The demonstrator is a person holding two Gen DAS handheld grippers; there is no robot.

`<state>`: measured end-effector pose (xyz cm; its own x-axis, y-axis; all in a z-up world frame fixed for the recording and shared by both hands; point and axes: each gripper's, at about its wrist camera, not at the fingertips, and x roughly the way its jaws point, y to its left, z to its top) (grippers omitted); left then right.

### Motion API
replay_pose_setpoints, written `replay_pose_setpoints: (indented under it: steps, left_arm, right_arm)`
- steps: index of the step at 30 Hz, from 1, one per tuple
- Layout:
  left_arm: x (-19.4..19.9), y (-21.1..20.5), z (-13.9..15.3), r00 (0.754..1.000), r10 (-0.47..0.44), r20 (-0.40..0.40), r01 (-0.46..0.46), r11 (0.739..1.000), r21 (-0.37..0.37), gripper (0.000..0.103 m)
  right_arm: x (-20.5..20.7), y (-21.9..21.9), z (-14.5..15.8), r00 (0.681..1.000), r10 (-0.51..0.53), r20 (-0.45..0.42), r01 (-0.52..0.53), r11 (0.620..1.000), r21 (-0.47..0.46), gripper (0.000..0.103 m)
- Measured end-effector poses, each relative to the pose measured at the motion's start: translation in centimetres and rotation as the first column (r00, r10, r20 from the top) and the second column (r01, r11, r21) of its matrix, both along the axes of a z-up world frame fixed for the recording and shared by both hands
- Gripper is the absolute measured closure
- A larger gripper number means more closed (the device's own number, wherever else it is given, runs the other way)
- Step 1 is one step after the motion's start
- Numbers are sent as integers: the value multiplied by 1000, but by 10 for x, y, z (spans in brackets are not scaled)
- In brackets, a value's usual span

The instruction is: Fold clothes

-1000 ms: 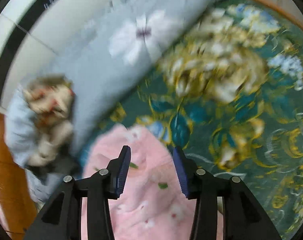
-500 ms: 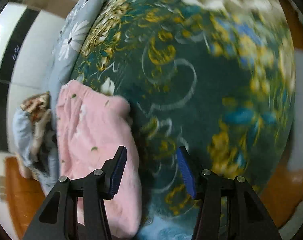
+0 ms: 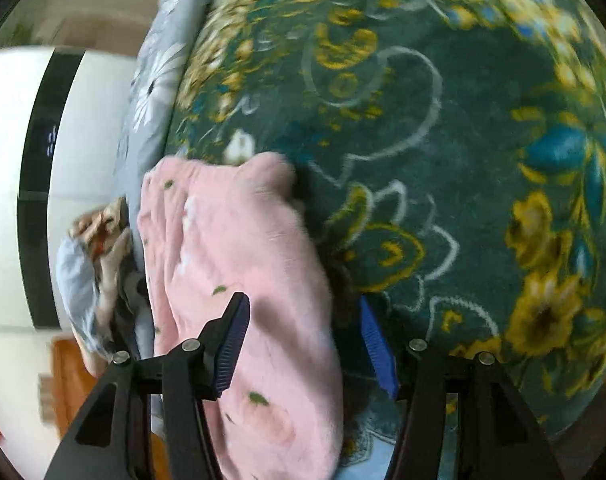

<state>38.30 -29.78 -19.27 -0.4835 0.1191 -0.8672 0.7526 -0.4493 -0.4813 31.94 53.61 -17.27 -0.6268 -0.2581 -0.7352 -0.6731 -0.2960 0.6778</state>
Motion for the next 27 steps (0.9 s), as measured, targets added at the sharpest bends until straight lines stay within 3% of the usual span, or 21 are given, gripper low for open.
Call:
replay_pose_setpoints:
  steps: [2, 4, 5, 6, 9, 13, 17, 19, 24, 25, 27]
  left_arm:
    - [3, -1, -2, 1000, 11, -21, -10, 1000, 16, 73]
    - [4, 0, -5, 1000, 5, -25, -4, 1000, 24, 83]
    - [5, 0, -6, 1000, 5, -24, -5, 1000, 19, 88]
    - [5, 0, -6, 1000, 11, -24, -10, 1000, 16, 92]
    - [3, -5, 3, 996, 65, -53, -64, 997, 32, 96]
    - [-7, -22, 51, 972, 115, -204, -112, 993, 27, 98]
    - [9, -29, 47, 978, 115, -172, -115, 993, 11, 98]
    - [18, -32, 46, 981, 115, -156, -116, 993, 3, 98]
    - [39, -41, 41, 987, 115, -115, -118, 993, -16, 98]
    - [45, -42, 35, 985, 133, -105, -134, 991, -1, 97]
    - [63, -43, 14, 975, 207, -79, -201, 977, 72, 98]
  right_arm:
    - [0, -2, -1, 1000, -20, -2, 20, 1000, -5, 47]
    - [-5, -4, 2, 999, 12, 31, -13, 1000, 21, 64]
    - [-8, -6, 3, 998, 31, 47, -32, 999, 32, 84]
    - [-10, -8, 5, 997, 47, 55, -49, 998, 41, 97]
    - [-19, -12, 22, 995, 91, 51, -95, 991, 93, 99]
    - [-34, -6, 76, 990, 128, -67, -116, 980, 162, 99]
    - [-32, -6, 144, 952, 193, -238, -128, 956, 263, 100]
    - [-20, -6, 155, 938, 198, -283, -113, 951, 289, 100]
    - [9, -2, 86, 983, 143, -113, -116, 968, 221, 99]
    - [14, -1, 67, 991, 122, -61, -109, 975, 192, 99]
    - [23, 3, 53, 996, 82, -48, -74, 987, 143, 99]
